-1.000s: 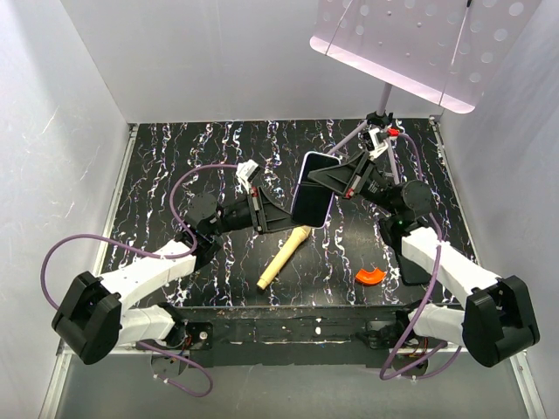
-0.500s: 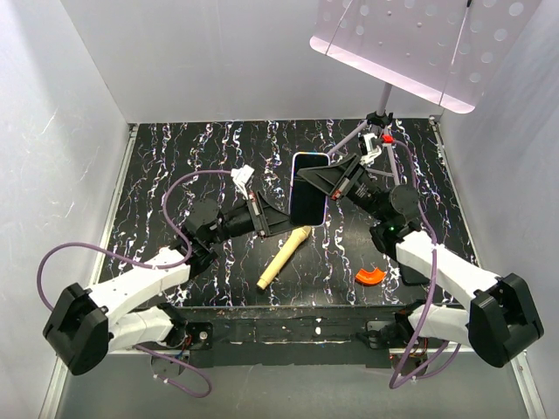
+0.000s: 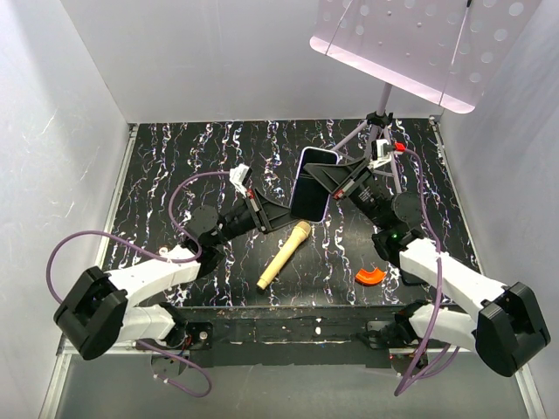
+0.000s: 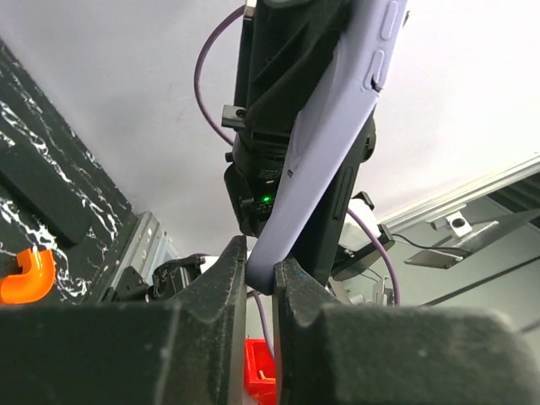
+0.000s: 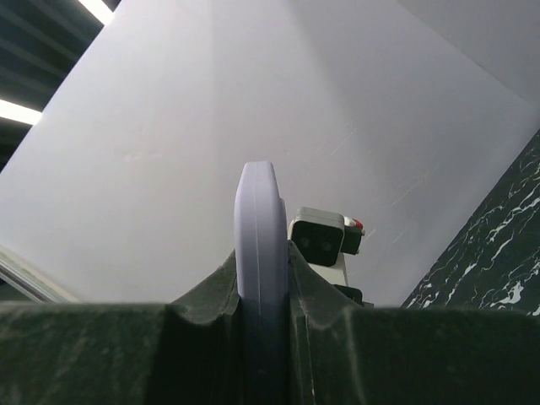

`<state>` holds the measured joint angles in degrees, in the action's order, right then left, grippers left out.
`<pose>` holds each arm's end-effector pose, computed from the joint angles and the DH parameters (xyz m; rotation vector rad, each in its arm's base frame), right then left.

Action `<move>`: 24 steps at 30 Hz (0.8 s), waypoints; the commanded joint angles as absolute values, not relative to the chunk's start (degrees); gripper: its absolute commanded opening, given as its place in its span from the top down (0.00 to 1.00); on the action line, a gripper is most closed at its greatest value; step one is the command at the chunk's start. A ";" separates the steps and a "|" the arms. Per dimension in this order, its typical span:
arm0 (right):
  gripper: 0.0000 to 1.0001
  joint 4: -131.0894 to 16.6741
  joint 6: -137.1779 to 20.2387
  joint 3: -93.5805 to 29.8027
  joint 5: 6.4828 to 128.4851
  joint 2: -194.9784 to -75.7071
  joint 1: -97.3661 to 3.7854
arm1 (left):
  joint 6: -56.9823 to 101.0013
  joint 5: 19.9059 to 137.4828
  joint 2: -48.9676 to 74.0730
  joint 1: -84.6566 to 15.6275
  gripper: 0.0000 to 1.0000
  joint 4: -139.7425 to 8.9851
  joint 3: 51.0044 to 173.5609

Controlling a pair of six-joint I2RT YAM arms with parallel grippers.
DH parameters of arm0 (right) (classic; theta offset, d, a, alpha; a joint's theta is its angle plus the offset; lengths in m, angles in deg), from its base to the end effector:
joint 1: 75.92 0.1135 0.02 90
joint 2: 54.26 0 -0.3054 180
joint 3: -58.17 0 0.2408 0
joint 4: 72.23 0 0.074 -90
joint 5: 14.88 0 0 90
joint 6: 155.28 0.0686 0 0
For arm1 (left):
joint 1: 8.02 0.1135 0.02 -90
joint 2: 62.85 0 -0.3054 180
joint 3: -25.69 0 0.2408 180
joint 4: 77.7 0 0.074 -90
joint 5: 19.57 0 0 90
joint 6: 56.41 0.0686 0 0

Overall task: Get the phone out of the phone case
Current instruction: Remove the phone case from the phone.

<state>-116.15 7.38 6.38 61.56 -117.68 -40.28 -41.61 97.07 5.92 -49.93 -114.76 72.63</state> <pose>0.1842 0.1518 0.4132 0.1329 1.1977 1.8148 0.1756 -0.1989 0.3442 0.0165 1.6550 -1.9604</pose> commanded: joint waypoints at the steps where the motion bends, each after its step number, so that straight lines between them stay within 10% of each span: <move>1: 0.99 -117.51 12.95 5.69 49.38 -113.33 -35.22 | -43.23 88.45 9.22 -48.45 1.00 -119.26 72.81; 10: 0.86 -73.39 -8.84 -6.61 39.19 -106.82 -40.32 | -34.53 107.42 4.21 -43.09 1.00 -107.84 72.46; 24: 0.71 -89.78 1.07 -6.35 17.83 -113.85 -47.09 | -34.79 117.54 2.54 -41.06 1.00 -104.76 73.69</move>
